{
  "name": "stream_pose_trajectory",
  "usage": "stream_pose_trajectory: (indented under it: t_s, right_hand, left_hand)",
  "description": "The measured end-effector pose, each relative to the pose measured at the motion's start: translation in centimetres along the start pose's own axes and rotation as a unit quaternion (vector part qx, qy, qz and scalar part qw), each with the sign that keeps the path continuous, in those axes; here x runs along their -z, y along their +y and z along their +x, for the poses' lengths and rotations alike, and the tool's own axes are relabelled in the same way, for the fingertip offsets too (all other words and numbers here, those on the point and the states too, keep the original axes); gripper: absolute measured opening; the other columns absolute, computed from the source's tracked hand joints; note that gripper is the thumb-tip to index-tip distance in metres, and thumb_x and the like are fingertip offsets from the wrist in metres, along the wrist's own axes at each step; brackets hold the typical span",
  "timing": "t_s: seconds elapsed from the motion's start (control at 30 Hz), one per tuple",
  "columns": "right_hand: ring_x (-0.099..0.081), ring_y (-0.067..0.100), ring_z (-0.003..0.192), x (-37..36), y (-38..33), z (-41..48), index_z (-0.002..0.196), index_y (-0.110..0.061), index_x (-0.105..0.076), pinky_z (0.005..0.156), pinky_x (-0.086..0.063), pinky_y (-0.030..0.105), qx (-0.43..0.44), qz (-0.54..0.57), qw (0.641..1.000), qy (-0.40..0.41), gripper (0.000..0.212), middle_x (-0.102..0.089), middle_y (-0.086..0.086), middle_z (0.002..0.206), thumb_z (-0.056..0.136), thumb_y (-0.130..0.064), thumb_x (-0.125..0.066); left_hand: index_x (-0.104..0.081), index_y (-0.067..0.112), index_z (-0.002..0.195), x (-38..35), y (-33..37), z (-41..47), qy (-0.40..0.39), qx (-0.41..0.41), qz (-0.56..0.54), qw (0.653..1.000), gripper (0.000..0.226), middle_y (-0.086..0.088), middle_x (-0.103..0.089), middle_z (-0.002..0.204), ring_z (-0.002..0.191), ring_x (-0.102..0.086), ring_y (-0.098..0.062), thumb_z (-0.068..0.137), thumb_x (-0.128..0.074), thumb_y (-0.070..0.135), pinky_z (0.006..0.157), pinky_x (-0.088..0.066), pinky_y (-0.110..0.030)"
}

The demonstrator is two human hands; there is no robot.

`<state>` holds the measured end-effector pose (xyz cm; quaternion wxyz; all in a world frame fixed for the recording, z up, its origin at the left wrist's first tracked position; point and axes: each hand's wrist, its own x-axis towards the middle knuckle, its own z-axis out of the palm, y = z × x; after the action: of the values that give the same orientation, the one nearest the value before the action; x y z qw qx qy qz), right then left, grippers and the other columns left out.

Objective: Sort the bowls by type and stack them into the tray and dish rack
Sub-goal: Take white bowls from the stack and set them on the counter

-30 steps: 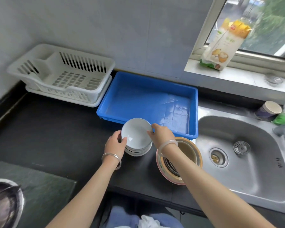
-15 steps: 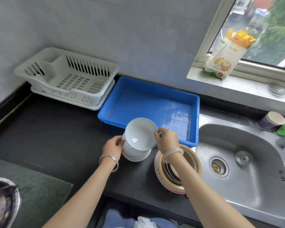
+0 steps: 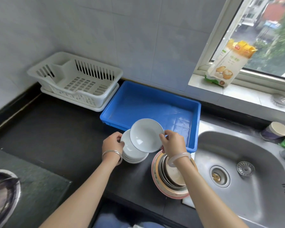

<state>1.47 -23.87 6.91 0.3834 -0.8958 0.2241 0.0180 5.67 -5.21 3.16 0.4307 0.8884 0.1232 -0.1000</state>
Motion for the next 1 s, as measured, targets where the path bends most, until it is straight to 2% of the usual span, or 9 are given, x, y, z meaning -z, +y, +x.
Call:
stream_pose_trajectory:
  t_s: [0.13,0.2,0.27,0.33,0.47,0.7,0.87,1.0]
  right_hand:
    - [-0.048,0.006,0.032,0.5,-0.4,-0.1,0.071,-0.01,-0.056,0.037,-0.034,0.007,0.007,0.026,1.0,0.008,0.024,-0.055,0.003,0.047,0.091,-0.019,-0.047]
    - [-0.047,0.004,0.028,0.8,-1.1,0.0,0.066,-0.015,-0.053,0.035,-0.033,0.006,0.015,0.042,0.999,0.01,0.026,-0.055,0.002,0.046,0.091,-0.018,-0.047]
    - [-0.046,0.003,0.027,1.1,-2.1,0.1,0.062,-0.021,-0.049,0.035,-0.033,0.007,0.026,0.055,0.998,0.013,0.029,-0.055,0.0,0.043,0.09,-0.018,-0.047]
    - [-0.046,0.003,0.027,1.1,-3.6,0.4,0.06,-0.019,-0.05,0.037,-0.037,0.008,0.036,0.064,0.997,0.011,0.029,-0.054,-0.004,0.036,0.089,-0.017,-0.047]
    - [-0.046,0.007,0.027,-0.2,-7.4,1.5,0.065,-0.007,-0.055,0.035,-0.037,0.012,0.045,0.107,0.993,-0.024,0.024,-0.053,-0.004,0.031,0.087,-0.012,-0.048]
    - [-0.046,0.006,0.026,-6.7,-14.8,4.6,0.064,-0.014,-0.054,0.035,-0.036,0.01,0.072,0.108,0.987,-0.096,0.025,-0.054,-0.003,0.035,0.088,-0.011,-0.047]
    - [-0.048,0.006,0.028,-14.2,-19.2,7.3,0.081,-0.007,-0.059,0.035,-0.039,0.012,0.06,0.086,0.98,-0.171,0.017,-0.057,-0.002,0.039,0.089,-0.012,-0.045]
    - [-0.054,0.007,0.033,-20.8,-22.0,9.3,0.088,-0.012,-0.056,0.038,-0.044,0.015,0.051,0.061,0.972,-0.219,0.014,-0.061,0.004,0.049,0.092,-0.014,-0.043]
  left_hand:
    - [-0.063,0.02,0.081,0.7,0.0,0.4,0.006,0.017,-0.043,0.999,0.019,0.008,-0.06,0.076,0.078,-0.061,-0.017,0.08,-0.06,0.001,0.073,-0.059,-0.041]
    - [-0.064,0.02,0.079,1.4,0.0,0.9,0.001,0.03,-0.082,0.996,0.022,0.007,-0.062,0.076,0.073,-0.061,-0.013,0.079,-0.061,-0.001,0.063,-0.059,-0.035]
    - [-0.063,0.022,0.074,2.4,0.2,1.6,-0.001,0.036,-0.132,0.991,0.026,0.007,-0.064,0.076,0.071,-0.061,-0.01,0.078,-0.061,-0.003,0.046,-0.054,-0.023]
    - [-0.063,0.023,0.072,3.9,0.5,2.2,0.005,0.036,-0.17,0.985,0.028,0.008,-0.064,0.076,0.071,-0.061,-0.009,0.078,-0.062,-0.004,0.041,-0.049,-0.017]
    - [-0.064,0.021,0.073,7.7,-0.1,3.7,0.034,0.039,-0.219,0.974,0.026,0.006,-0.065,0.077,0.074,-0.061,-0.01,0.077,-0.062,-0.005,0.044,-0.052,-0.021]
    - [-0.061,0.021,0.074,14.9,-5.8,7.4,0.112,0.094,-0.266,0.953,0.028,0.003,-0.063,0.082,0.078,-0.062,-0.018,0.079,-0.059,-0.006,0.051,-0.055,-0.027]
    - [-0.062,0.014,0.087,18.7,-11.3,10.4,0.186,0.158,-0.301,0.922,0.022,0.004,-0.062,0.082,0.081,-0.062,-0.024,0.079,-0.059,-0.007,0.056,-0.054,-0.027]
    - [-0.06,0.014,0.09,21.3,-15.6,12.9,0.232,0.202,-0.309,0.9,0.022,-0.004,-0.062,0.093,0.086,-0.06,-0.027,0.08,-0.06,-0.005,0.054,-0.053,-0.025]
